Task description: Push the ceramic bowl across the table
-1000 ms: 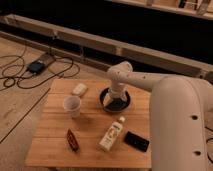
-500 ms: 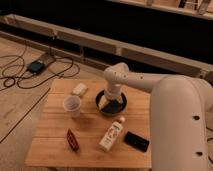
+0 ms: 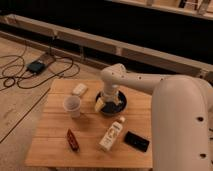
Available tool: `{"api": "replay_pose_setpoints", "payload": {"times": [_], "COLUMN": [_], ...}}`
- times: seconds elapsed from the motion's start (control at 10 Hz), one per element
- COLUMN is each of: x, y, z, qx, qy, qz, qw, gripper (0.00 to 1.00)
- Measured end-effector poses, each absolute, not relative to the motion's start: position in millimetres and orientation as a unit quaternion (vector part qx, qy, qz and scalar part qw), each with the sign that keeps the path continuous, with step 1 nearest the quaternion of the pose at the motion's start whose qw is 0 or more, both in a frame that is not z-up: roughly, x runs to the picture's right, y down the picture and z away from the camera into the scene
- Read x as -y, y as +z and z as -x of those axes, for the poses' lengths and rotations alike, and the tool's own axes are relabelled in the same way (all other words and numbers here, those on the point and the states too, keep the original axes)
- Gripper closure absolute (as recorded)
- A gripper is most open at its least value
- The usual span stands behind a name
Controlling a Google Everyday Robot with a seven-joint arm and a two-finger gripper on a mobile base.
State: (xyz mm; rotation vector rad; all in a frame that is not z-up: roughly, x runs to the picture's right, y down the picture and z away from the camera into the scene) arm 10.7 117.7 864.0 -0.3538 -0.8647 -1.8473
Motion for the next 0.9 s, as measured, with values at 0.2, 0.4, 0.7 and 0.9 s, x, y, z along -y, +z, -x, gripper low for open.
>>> {"api": "replay_pose_setpoints", "payload": {"times": [0.2,0.4,0.7,0.9], "x": [-114.9,-114.9,-114.8,-114.7], "y": [862.0,862.0,862.0,862.0], "z": [-11.1,-8.9,-9.0,-9.2], "qx": [0.362,0.363,0.363,0.363], "qy": [-0.764,-0.764,-0.764,-0.764], "qz": [0.144,0.143,0.143,0.143], "qw": [0.515,0.514,0.514,0.514], "gripper": [0.20,0.20,0.20,0.20]}}
